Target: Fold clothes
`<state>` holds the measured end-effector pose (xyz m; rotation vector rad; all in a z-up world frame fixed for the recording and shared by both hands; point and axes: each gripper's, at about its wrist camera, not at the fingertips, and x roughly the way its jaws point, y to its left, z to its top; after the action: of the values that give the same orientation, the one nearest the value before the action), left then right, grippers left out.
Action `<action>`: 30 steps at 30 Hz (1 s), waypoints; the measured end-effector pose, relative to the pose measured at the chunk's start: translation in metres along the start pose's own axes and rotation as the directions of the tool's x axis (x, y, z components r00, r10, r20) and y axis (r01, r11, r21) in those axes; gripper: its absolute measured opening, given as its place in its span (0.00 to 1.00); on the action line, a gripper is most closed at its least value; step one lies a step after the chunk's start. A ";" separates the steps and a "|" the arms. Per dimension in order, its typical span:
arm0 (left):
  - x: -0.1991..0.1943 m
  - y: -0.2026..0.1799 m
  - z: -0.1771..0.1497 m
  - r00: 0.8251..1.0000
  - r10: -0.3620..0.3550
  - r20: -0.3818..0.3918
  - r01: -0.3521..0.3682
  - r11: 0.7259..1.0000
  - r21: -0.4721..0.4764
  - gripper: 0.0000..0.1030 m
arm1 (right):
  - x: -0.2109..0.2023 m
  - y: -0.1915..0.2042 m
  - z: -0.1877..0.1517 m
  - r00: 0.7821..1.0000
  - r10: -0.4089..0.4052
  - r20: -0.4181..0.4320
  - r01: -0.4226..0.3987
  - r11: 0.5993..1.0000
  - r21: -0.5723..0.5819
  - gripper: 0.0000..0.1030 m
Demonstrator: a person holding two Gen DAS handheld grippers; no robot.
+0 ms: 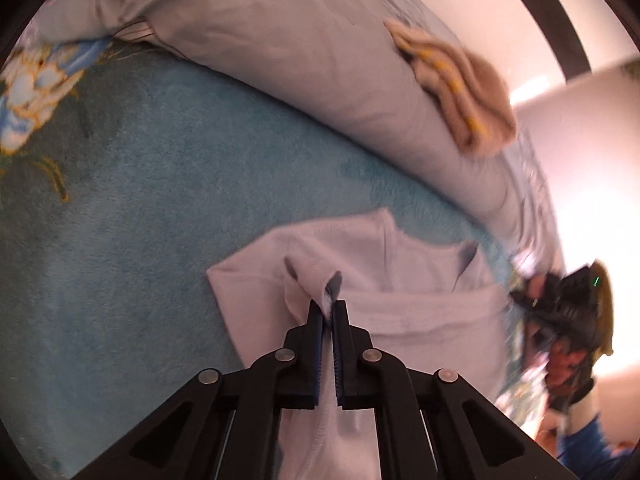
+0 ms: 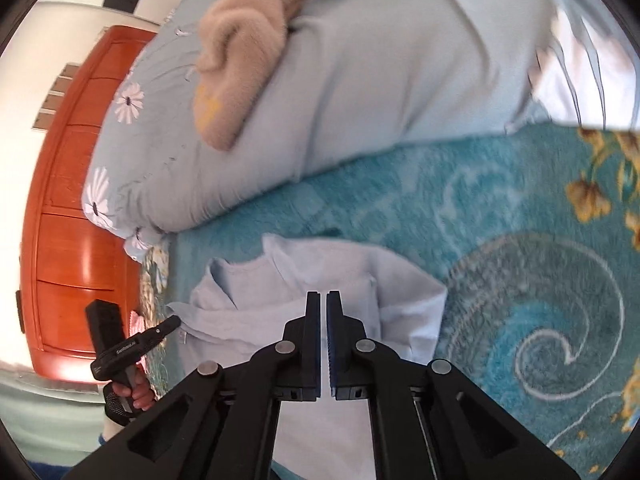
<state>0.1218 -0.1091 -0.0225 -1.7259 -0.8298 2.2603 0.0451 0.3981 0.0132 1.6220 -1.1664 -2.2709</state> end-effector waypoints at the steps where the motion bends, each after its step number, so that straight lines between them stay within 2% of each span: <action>1: 0.001 0.003 0.002 1.000 -0.015 0.005 0.015 1.000 -0.018 0.05 | -0.001 0.001 0.002 1.000 -0.002 0.007 0.002 1.000 -0.008 0.02; 4: 0.002 0.009 0.010 0.998 -0.052 0.019 0.053 0.997 -0.063 0.05 | -0.001 0.004 0.007 0.999 -0.044 -0.003 0.044 0.998 -0.048 0.05; 8: 0.006 0.009 0.014 0.999 -0.037 0.014 0.038 0.998 -0.056 0.05 | 0.000 0.003 -0.001 0.997 -0.067 -0.030 0.065 0.995 -0.077 0.06; 9: 0.007 0.009 0.014 0.999 -0.034 0.014 0.035 0.998 -0.051 0.05 | 0.000 0.002 -0.003 0.997 -0.063 -0.036 0.061 0.995 -0.075 0.09; 11: 0.006 0.008 0.013 0.999 -0.032 0.015 0.032 0.999 -0.042 0.05 | -0.001 -0.002 -0.008 0.997 -0.068 -0.045 0.065 0.995 -0.070 0.24; 12: 0.007 0.009 0.014 0.999 -0.029 0.014 0.030 0.999 -0.042 0.05 | -0.001 -0.004 -0.009 0.996 -0.077 -0.049 0.073 0.995 -0.067 0.25; 19: 0.009 0.011 0.015 0.999 -0.034 0.020 0.035 0.998 -0.052 0.05 | 0.003 -0.013 -0.013 0.998 -0.037 -0.060 0.036 0.999 -0.015 0.25; 21: 0.009 0.011 0.015 0.999 -0.034 0.022 0.035 0.998 -0.052 0.05 | 0.003 -0.008 -0.011 0.998 -0.002 -0.057 0.001 1.000 -0.025 0.18; 22: 0.008 0.011 0.016 0.999 -0.037 0.024 0.039 0.998 -0.052 0.05 | 0.003 -0.006 -0.010 0.998 0.010 -0.062 -0.012 1.000 -0.028 0.06; 25: 0.006 0.014 0.018 0.998 -0.055 0.038 0.058 0.996 -0.067 0.05 | 0.004 -0.001 -0.004 0.996 0.055 -0.073 -0.057 0.998 -0.016 0.04; 30: 0.007 0.023 0.029 0.994 -0.079 0.072 0.088 0.988 -0.126 0.05 | -0.005 -0.016 0.018 0.984 0.169 0.058 -0.175 0.977 0.119 0.04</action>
<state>0.0965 -0.1343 -0.0355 -1.6412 -1.0633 2.2660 0.0376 0.4215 0.0090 1.4489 -1.4253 -2.1793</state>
